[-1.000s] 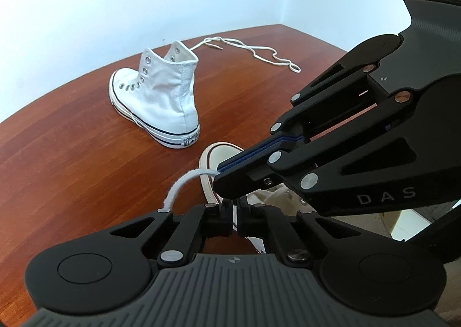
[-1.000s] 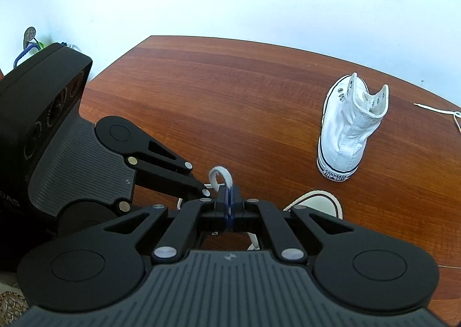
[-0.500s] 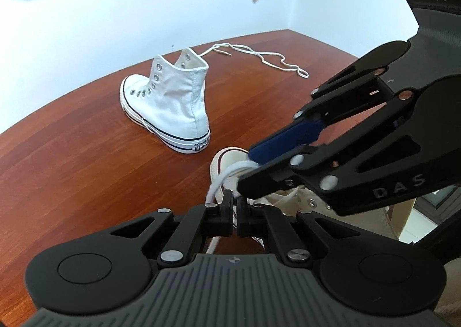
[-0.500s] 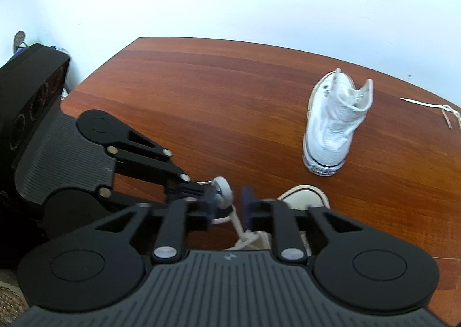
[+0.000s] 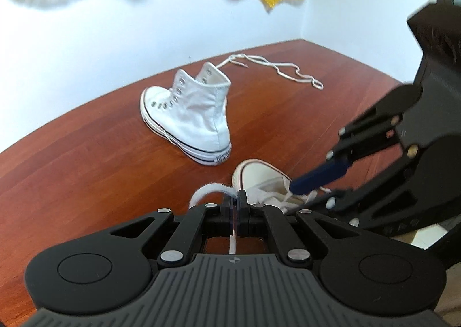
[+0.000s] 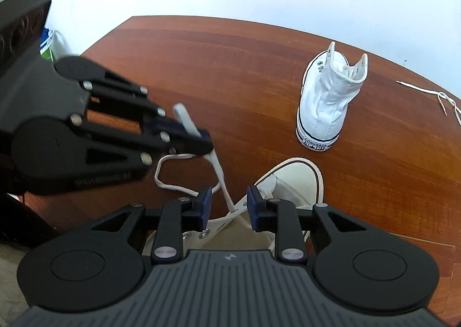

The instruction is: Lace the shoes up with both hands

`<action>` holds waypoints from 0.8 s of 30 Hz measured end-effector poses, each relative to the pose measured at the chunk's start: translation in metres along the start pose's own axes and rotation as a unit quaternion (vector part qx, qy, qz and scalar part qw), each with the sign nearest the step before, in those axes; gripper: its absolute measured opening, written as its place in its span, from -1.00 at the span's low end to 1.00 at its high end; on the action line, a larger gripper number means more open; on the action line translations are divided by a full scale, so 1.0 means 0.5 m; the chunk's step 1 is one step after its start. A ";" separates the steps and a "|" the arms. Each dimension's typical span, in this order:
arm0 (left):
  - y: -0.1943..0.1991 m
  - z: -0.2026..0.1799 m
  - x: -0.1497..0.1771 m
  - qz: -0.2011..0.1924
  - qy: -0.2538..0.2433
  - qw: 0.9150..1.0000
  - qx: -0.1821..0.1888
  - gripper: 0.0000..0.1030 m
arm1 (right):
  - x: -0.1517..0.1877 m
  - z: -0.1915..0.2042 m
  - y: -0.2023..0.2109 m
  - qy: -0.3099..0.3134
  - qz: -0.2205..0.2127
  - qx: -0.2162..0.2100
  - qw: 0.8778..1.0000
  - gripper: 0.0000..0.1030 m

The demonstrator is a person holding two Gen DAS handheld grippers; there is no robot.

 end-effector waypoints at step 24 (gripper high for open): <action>0.037 -0.016 -0.012 -0.013 0.013 0.999 0.041 -0.94 | -0.011 -0.009 -0.020 -0.025 -0.017 0.002 1.000 -0.95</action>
Point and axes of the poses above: each gripper's, at about its wrist camera, not at the fingertips, and y roughly against the way its jaws point, z to its left, x to its underside, the point moved 5 cm from there along -y, roughly the way its jaws point, and after that the axes turned 15 degrees about y, right-handed, at the moved point
